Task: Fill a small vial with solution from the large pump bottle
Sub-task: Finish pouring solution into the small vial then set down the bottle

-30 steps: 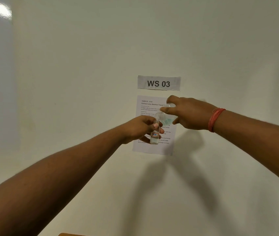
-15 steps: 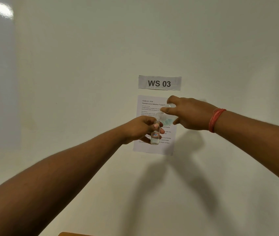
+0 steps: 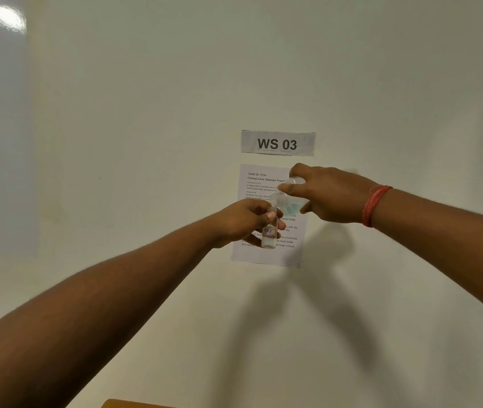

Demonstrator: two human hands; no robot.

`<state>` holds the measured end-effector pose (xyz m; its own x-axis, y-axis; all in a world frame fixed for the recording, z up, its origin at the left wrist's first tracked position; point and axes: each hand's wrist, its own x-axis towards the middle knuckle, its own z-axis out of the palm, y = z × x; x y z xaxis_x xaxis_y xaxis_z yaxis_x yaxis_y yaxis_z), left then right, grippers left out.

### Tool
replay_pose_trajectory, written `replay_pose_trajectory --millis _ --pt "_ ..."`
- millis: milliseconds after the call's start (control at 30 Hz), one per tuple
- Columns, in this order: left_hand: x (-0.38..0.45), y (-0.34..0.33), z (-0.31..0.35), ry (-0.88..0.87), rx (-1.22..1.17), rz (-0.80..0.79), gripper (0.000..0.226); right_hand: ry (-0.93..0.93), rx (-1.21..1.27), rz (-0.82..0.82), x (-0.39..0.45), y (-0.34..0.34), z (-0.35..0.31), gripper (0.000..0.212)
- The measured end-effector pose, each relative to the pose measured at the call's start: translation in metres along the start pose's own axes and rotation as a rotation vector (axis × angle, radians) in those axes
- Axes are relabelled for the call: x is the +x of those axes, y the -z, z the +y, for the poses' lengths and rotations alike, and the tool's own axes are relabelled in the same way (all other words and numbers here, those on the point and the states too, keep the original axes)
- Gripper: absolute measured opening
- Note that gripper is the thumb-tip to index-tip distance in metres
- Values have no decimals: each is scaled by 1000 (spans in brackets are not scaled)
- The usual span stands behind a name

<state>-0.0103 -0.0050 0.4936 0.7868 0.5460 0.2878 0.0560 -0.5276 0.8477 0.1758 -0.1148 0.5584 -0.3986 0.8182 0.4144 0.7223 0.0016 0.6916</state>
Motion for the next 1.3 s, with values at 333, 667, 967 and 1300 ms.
replay_pose_trajectory --millis 333,667,967,1300 --pt "1 0 -2 2 -5 0 26 0 12 3 -1 3 -3 63" --pt "4 0 -5 8 -20 0 22 2 10 -2 -2 0 -2 63" --pt "7 -1 -6 17 -16 -2 24 -3 8 -15 -1 -4 -1 64" --pt "11 -2 -10 18 -34 -11 25 -8 1 -16 -1 -10 0 64"
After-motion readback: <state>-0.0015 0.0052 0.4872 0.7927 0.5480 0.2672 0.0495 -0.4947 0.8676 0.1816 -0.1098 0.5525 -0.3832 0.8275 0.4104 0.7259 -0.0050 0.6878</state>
